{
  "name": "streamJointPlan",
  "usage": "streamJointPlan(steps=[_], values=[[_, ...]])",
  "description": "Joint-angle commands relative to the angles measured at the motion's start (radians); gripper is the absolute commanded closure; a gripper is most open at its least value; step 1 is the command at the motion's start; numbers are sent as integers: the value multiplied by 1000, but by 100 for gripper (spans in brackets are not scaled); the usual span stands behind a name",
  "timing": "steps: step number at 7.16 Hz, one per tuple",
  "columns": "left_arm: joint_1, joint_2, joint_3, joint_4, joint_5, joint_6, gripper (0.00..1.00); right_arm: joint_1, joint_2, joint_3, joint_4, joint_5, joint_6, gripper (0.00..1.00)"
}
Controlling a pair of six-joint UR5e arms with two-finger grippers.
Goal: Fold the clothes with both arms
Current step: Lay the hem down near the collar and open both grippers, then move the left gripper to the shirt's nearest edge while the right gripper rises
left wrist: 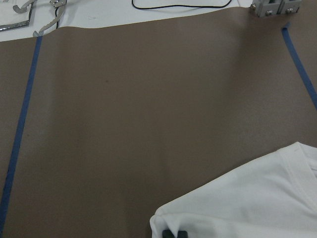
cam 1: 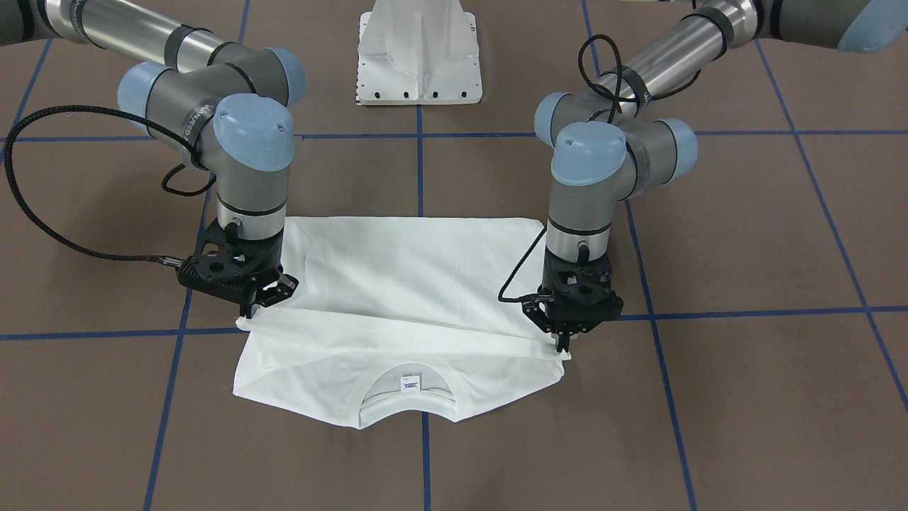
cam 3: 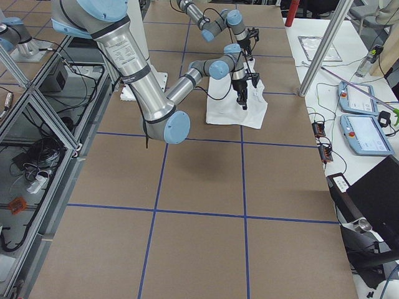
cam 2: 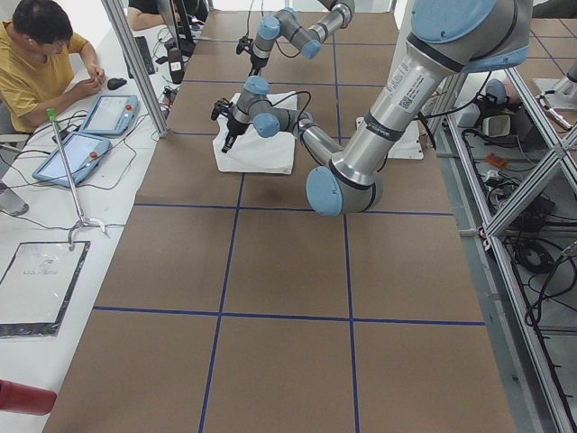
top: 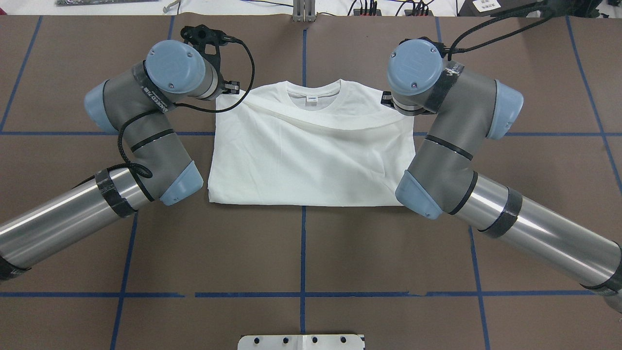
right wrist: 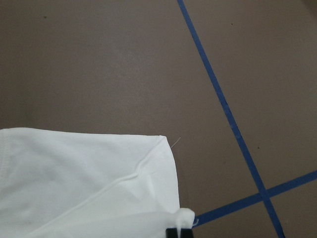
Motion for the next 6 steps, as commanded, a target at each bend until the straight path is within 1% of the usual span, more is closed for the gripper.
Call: streamJointPlan(steps=[1, 2, 3, 4, 5, 6], values=[[-2, -5, 27, -6, 0, 1, 93, 0, -1, -58, 94, -1, -2, 47], [-5, -2, 25, -31, 0, 91, 1, 13, -1, -57, 101, 3, -3, 1], [-19, 11, 10, -84, -15, 148, 0, 58, -1, -51, 97, 44, -31, 0], [-19, 53, -43, -88, -64, 165, 0, 104, -17, -42, 97, 112, -119, 0], [-19, 134, -141, -91, -122, 171, 0, 117, -64, -8, 101, 121, -185, 0], [-5, 227, -257, -95, -127, 158, 0, 117, -95, 19, 109, 122, -218, 0]])
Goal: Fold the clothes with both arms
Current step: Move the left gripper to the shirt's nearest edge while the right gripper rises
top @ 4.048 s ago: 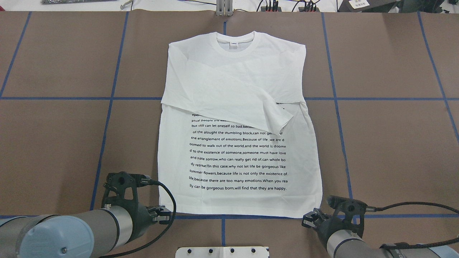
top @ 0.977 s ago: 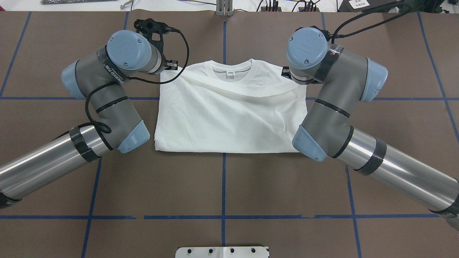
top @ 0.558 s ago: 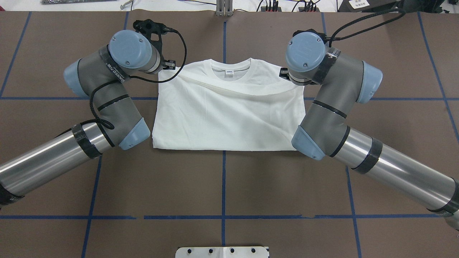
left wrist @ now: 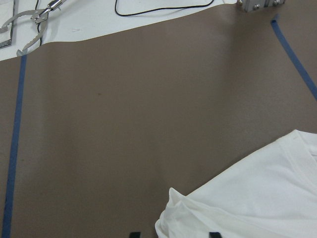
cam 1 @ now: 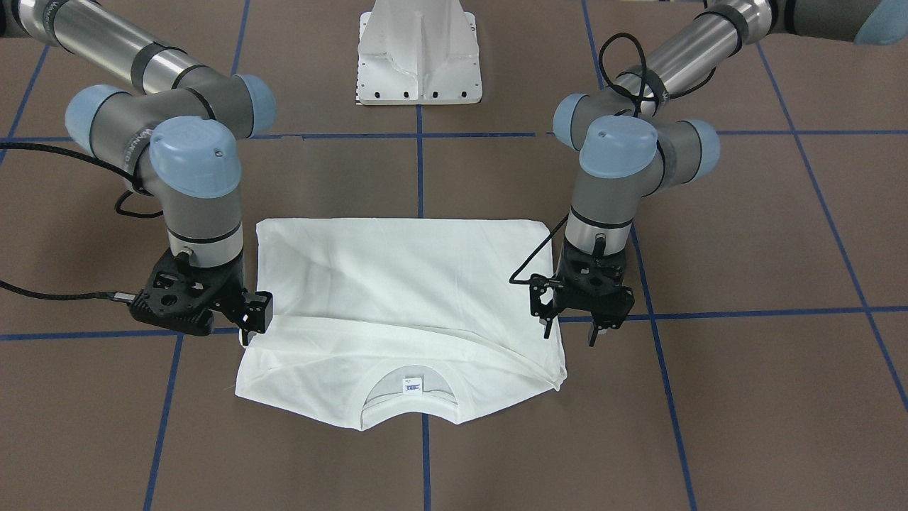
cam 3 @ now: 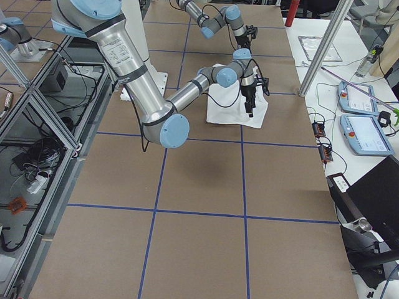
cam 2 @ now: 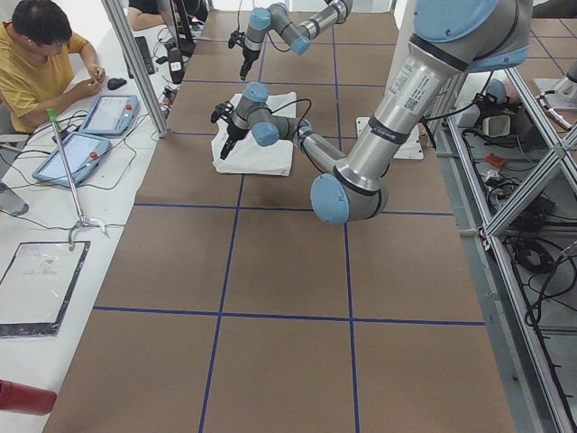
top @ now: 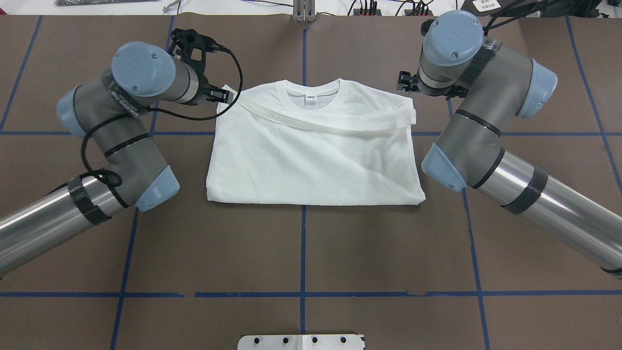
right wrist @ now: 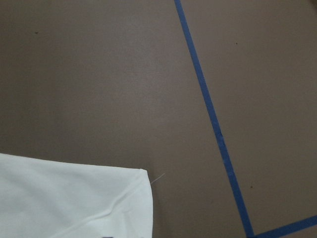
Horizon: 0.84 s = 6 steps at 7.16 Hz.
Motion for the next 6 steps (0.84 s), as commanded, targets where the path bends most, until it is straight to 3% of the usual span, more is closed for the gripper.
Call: streamJointPlan(steps=[1, 3, 4, 6], values=[[38, 182, -200, -16, -48, -53, 0, 12, -44, 42, 7, 12, -56, 0], [161, 307, -227, -151, -17, -177, 0, 10, -44, 47, 9, 13, -50, 0], [215, 309, -212, -176, 41, -235, 4, 10, -44, 48, 9, 12, -49, 0], [270, 284, -200, -176, 57, -294, 27, 9, -44, 47, 12, 12, -50, 0]])
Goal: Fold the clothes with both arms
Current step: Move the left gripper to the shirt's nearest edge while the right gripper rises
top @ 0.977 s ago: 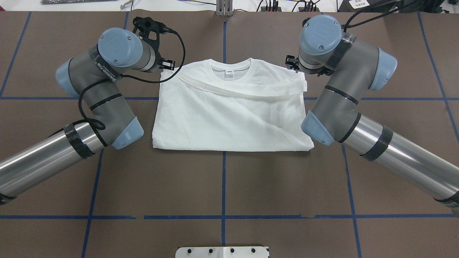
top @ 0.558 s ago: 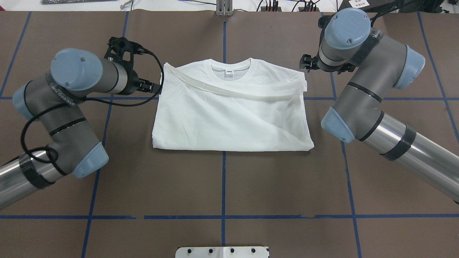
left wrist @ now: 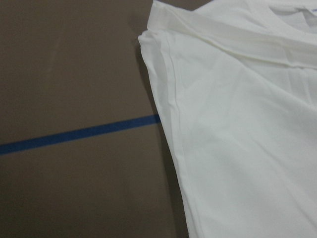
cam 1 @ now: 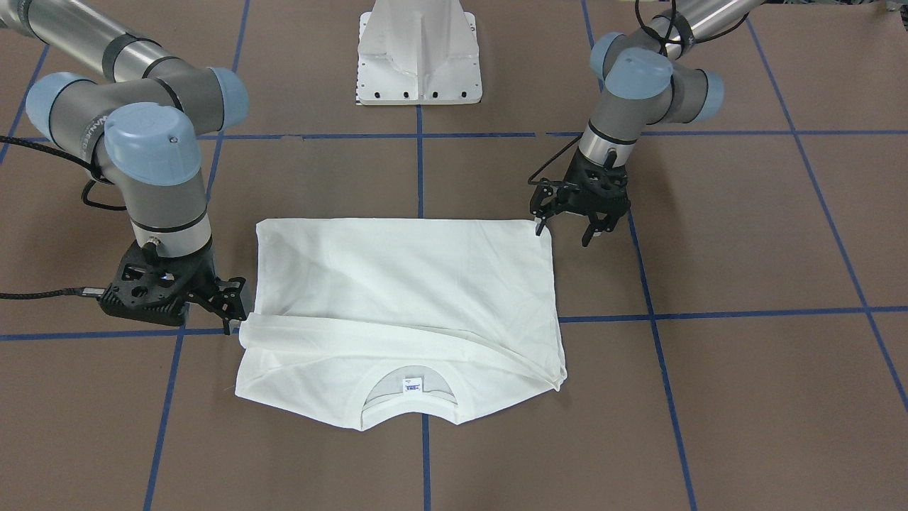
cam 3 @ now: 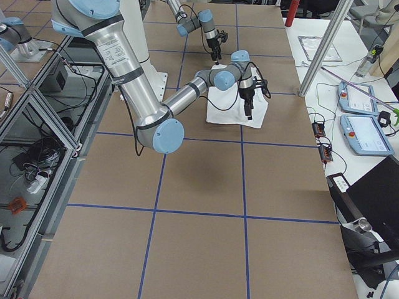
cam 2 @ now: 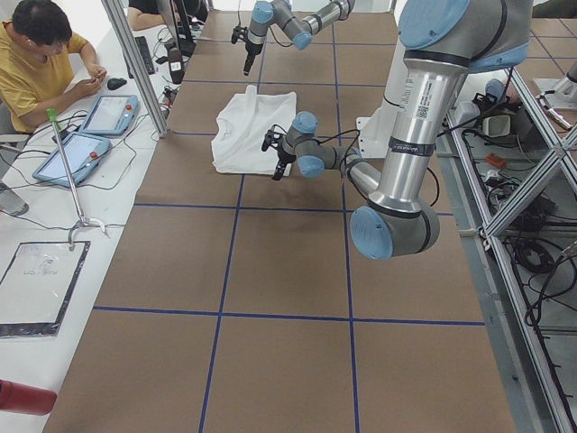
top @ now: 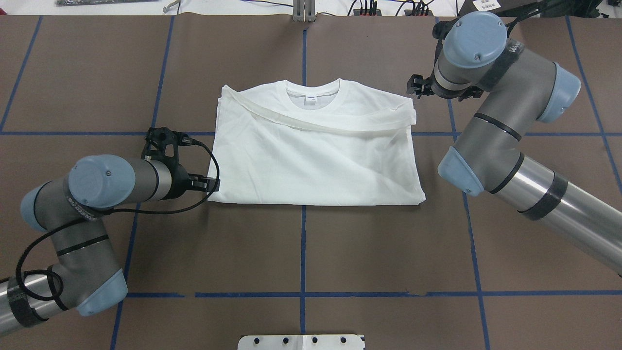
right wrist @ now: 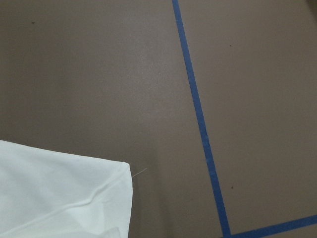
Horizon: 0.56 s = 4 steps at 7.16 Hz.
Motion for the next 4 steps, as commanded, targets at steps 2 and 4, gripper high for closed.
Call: streamJointPlan(steps=[2, 4], values=[[48, -16, 8, -7, 13, -44, 48, -1, -3, -1, 2, -1, 3, 0], [48, -33, 6, -7, 11, -62, 100, -1, -3, 1, 2, -1, 4, 0]])
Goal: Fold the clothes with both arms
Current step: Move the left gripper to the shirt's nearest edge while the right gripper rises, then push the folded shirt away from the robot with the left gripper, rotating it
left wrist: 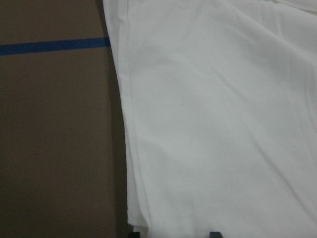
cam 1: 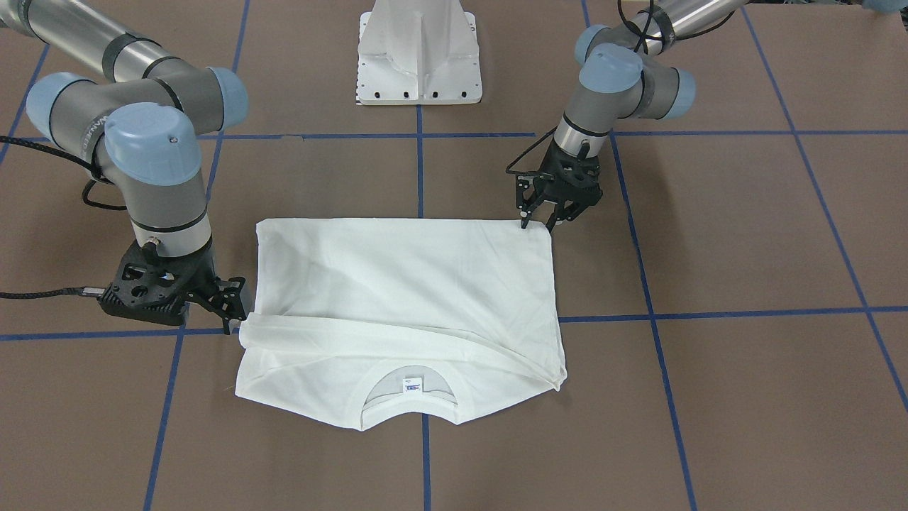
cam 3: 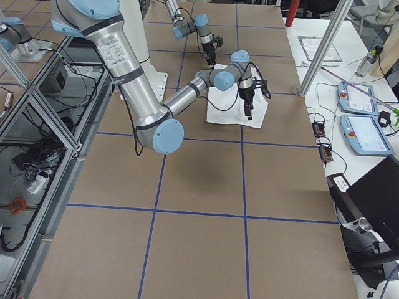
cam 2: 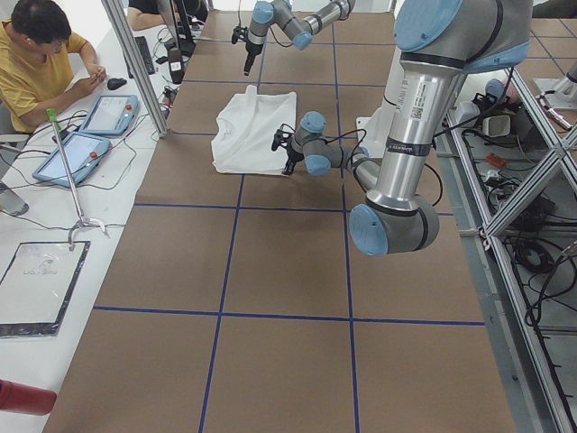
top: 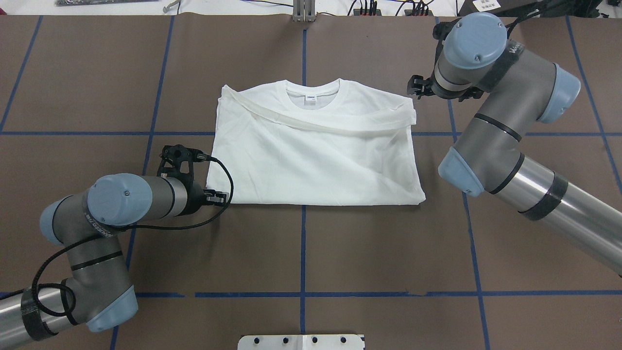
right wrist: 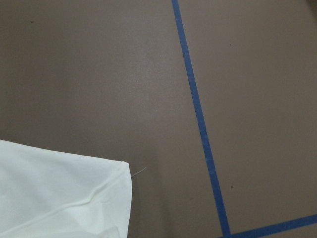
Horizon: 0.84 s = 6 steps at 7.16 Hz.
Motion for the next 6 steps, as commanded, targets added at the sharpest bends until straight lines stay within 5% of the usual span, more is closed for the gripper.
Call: streamJointPlan(steps=[1, 6], values=[[0, -13, -5, 0, 0, -11, 100, -2, 0, 1, 1, 0, 3, 0], [-171, 54, 0, -3, -1, 237, 100, -49, 7, 38, -1, -5, 78, 0]])
